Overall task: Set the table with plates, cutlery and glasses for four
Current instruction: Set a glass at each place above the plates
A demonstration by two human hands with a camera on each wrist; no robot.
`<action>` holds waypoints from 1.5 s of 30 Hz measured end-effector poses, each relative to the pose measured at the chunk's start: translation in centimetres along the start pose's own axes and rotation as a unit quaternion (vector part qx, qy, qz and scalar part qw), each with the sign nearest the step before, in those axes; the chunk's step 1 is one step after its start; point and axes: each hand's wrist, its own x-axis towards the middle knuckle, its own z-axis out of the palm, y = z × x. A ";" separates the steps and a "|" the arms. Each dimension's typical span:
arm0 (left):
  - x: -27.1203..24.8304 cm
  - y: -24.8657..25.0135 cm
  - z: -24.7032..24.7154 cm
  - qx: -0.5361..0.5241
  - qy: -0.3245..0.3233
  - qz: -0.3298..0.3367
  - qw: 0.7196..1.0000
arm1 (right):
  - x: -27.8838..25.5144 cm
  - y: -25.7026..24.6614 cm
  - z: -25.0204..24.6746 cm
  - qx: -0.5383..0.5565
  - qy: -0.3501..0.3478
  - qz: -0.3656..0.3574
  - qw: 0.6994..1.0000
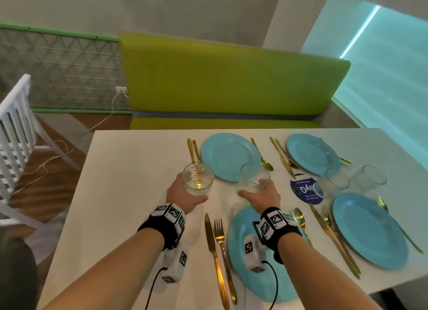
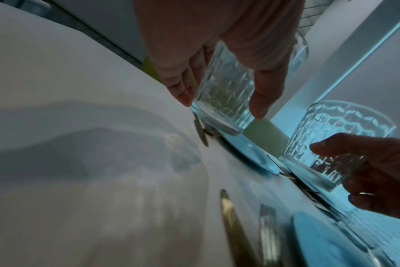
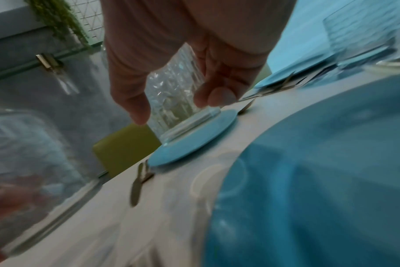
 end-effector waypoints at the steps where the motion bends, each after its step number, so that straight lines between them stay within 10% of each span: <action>1: 0.1 0.8 0.9 0.010 -0.010 0.005 1.000 | 0.9 0.6 -1.0 0.000 0.010 0.010 1.000; 16: 0.9 4.1 10.0 0.071 -0.058 -0.011 0.996 | 10.0 7.9 -6.0 -0.081 0.043 0.079 0.993; 45: 0.9 4.7 11.6 0.139 -0.078 -0.024 0.987 | 11.7 10.6 -7.3 -0.077 0.001 0.032 0.997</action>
